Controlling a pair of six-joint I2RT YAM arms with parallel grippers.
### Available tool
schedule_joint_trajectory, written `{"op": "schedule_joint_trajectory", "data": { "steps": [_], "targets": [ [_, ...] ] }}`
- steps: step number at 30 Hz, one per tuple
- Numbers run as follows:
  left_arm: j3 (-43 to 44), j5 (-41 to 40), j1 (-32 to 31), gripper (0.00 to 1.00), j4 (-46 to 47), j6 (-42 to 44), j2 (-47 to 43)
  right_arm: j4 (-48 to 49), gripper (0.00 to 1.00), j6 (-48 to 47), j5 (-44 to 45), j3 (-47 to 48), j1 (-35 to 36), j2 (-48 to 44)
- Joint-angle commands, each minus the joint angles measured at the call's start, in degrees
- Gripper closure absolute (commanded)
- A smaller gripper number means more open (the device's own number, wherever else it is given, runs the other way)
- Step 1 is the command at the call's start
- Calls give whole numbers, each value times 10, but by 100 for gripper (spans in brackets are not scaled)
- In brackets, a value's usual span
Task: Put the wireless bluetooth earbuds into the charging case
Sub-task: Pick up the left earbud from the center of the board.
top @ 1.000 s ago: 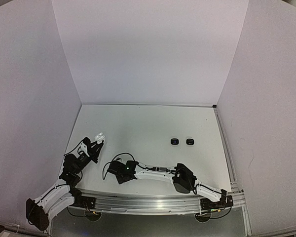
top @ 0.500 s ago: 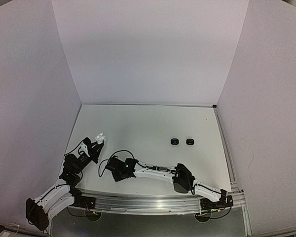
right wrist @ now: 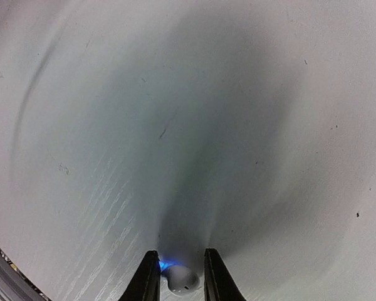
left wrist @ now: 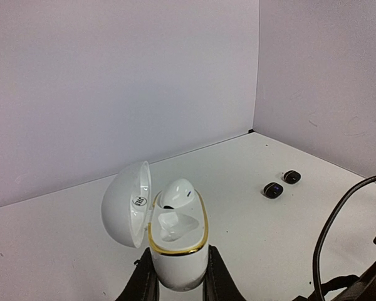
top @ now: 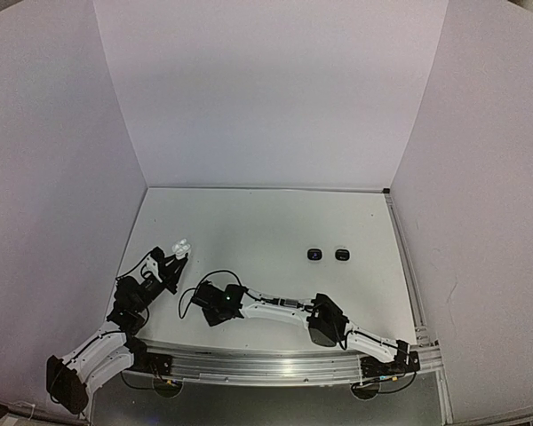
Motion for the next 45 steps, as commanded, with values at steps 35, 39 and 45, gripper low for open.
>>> {"op": "schedule_joint_trajectory", "data": {
  "steps": [35,39,45],
  "targets": [
    [29,10,-2,100,0,5,2,-33,79,-112,-47,-17,-16,2],
    [29,10,-2,100,0,5,1,-33,84,-109,-47,-17,-16,5],
    [29,11,-2,100,0,4,1,-33,99,-108,-45,-24,-16,-2]
  ]
}}
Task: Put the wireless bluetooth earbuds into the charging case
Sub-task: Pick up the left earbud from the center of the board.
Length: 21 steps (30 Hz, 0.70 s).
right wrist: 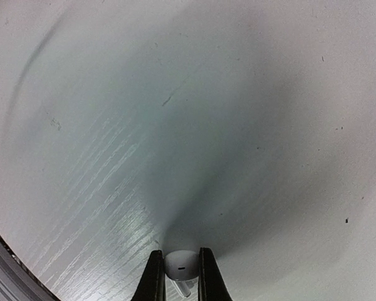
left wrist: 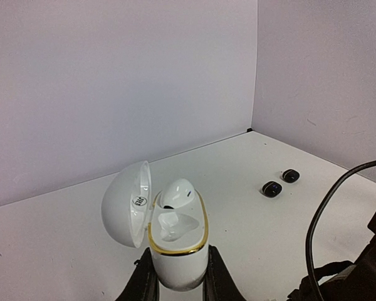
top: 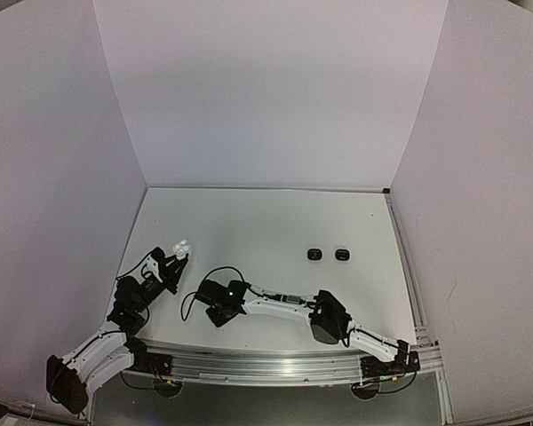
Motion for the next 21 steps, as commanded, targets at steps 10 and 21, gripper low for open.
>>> {"op": "schedule_joint_trajectory", "data": {
  "steps": [10,21],
  "targets": [
    [27,16,-2,100,6,2,-9,-7,100,40,49,2,-21,-72],
    [20,69,-2,100,101,29,-18,267,100,-9,176,-159,-18,-328]
  ]
}}
